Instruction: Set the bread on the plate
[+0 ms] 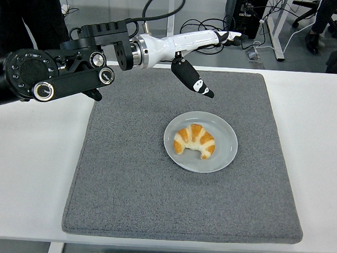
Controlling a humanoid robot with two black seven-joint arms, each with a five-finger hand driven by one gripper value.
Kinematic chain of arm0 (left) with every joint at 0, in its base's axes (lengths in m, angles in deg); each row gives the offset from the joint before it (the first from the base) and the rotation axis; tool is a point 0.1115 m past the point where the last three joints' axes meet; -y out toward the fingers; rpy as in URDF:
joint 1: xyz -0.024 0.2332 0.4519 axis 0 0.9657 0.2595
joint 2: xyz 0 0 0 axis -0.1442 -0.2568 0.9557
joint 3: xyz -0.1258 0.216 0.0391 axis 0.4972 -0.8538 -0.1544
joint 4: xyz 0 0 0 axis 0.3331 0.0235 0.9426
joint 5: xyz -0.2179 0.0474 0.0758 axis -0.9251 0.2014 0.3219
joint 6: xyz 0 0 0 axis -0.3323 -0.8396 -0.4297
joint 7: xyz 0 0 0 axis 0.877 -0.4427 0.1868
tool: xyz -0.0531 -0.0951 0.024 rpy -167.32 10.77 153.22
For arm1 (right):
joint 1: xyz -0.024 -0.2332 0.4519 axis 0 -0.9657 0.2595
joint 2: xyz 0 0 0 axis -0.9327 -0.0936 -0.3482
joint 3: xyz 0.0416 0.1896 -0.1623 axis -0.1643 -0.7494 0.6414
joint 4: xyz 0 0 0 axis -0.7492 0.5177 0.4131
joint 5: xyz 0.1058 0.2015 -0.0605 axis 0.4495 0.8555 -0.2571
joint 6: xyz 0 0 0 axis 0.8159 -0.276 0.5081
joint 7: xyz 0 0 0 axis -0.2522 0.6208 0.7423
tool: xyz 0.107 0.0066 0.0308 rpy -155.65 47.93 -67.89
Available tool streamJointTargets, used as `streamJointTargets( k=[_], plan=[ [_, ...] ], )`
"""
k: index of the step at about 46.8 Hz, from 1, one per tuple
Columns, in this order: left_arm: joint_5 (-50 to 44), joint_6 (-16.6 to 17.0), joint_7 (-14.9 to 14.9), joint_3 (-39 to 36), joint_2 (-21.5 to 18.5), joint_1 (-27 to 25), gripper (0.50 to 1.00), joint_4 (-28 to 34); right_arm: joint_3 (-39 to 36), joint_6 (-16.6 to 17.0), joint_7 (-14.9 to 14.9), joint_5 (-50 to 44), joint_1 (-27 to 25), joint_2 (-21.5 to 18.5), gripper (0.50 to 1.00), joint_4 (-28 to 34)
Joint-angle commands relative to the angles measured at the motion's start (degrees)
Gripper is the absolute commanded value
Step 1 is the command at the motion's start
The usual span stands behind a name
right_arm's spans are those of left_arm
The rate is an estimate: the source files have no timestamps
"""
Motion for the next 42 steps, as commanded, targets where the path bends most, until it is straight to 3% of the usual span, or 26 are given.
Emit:
streamJointTargets(
  k=[1,12,21,34,38,42],
  plan=[
    [-3.2,0.1,0.0,3.0,-0.3,1.5,0.975,-0.8,-0.1,0.0,0.0,0.0,0.0,0.0,1.000,0.0],
    [-10.3,-0.6,0.1,12.2,0.3,5.6,0.975,-8.3,0.0,0.2,0.0,0.0,0.0,0.0,1.000,-0.1],
    [-21.1,-6.4,0.1,18.4,0.7,8.2,0.974,-15.3,-0.3,0.3,0.0,0.0,0.5,0.0,1.000,-0.8],
    [-30.7,-16.5,0.3,22.0,11.8,8.9,0.974,-39.4,0.1,0.1,0.2,0.0,-0.3,0.0,1.000,-0.4],
    [-33.2,-18.9,1.4,22.0,14.3,8.8,0.974,-43.1,0.1,0.2,0.1,0.0,-0.3,0.0,1.000,-0.4],
    [-35.7,-19.2,2.3,21.9,15.7,8.9,0.974,-44.3,0.0,0.2,0.2,0.0,-0.3,0.0,1.000,-0.4]
  ],
)
